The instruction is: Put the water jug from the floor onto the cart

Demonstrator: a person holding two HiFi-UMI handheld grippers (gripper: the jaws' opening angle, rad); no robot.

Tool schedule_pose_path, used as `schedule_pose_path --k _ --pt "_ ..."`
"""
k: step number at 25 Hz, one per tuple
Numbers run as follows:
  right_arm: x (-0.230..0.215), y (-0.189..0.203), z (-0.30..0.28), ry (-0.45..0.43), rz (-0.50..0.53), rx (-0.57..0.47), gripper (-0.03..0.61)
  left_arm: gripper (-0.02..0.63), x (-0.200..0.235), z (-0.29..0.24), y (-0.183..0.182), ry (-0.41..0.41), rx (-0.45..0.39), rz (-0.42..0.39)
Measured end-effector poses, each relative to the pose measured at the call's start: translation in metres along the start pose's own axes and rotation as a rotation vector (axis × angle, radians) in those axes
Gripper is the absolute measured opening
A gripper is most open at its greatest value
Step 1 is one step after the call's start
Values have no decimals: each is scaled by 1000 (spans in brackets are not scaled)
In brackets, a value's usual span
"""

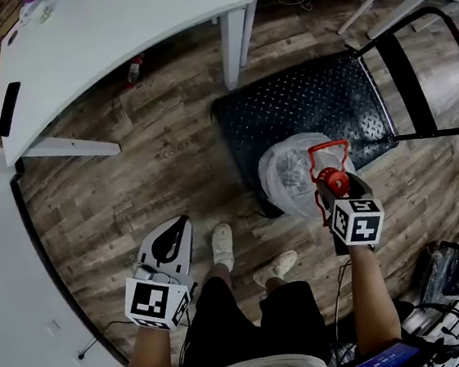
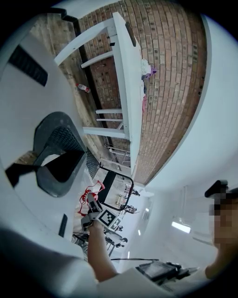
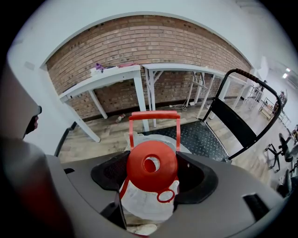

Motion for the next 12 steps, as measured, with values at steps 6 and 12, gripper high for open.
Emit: schedule_pose_path --k 6,12 --pt "0 2 -6 3 -20 -10 313 -2 1 0 5 0 -1 7" --pt "0 -5 1 22 -20 -65 313 -2 -3 2 5 28 -9 21"
Point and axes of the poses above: the fingertips, and each gripper's own axes: z backward along the fingers, x to its left, y out of its underside, the point moved 8 cm from there along z, backward along the fingers, and after that the axes turned 7 degrees about -x, right-handed, at the moved point
